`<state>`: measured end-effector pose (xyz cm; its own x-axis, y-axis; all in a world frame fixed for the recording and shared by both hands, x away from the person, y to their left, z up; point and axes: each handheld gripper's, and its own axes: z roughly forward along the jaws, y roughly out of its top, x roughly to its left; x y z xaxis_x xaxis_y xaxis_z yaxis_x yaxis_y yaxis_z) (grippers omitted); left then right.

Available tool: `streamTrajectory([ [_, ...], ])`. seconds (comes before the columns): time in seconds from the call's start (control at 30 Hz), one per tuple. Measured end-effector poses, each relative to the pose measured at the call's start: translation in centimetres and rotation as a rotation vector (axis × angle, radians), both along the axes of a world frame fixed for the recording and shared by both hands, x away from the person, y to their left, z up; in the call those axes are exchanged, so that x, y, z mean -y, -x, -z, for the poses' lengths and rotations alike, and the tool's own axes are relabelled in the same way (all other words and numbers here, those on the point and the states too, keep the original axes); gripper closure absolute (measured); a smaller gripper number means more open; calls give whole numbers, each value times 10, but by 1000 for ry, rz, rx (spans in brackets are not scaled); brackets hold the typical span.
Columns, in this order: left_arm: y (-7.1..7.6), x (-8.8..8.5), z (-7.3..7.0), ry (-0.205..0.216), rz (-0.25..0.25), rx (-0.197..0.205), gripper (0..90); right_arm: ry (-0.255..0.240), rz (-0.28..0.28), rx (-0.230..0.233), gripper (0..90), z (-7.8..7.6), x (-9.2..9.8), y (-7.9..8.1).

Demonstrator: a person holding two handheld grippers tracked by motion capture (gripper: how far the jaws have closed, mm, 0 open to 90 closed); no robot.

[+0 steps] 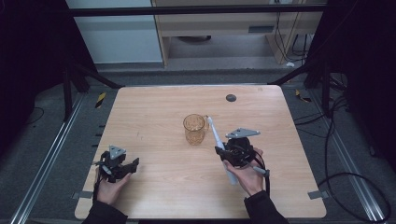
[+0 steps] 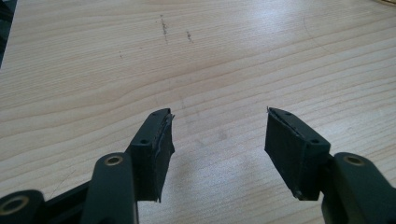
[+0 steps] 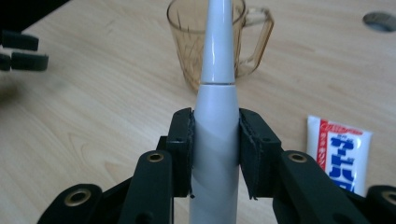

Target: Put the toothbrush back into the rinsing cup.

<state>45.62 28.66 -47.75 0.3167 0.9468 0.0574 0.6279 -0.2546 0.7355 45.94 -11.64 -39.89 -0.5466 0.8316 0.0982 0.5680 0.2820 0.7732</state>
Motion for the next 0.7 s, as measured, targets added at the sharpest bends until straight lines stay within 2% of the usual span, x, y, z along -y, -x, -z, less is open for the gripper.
streamTrajectory([
  [0.03, 0, 0, 0, 0, 0, 0, 407, 0, 0, 0, 676, 0, 0, 0],
  [0.1, 0, 0, 0, 2, -1, 4, 407, -24, 17, 49, 676, -6, -1, 0],
  [0.17, 0, 0, 0, 4, -2, 7, 407, -36, 22, 64, 676, -8, -2, 0],
  [0.2, 1, 0, 0, 5, -3, 9, 407, -60, 29, 96, 676, -14, -3, -2],
  [0.43, 1, 0, -1, 4, -5, 17, 408, -131, 50, 173, 676, -28, -11, -10],
  [0.47, 1, 0, -1, 4, -5, 17, 408, -131, 50, 173, 676, -28, -11, -10],
  [0.5, 1, 0, -1, 5, -4, 19, 408, -143, 63, 200, 676, -31, -14, -12],
  [0.67, 1, 0, -2, 10, -5, 23, 408, -181, 90, 256, 676, -37, -20, -18],
  [0.7, 1, 0, -2, 10, -5, 23, 408, -181, 90, 256, 676, -37, -20, -18],
])
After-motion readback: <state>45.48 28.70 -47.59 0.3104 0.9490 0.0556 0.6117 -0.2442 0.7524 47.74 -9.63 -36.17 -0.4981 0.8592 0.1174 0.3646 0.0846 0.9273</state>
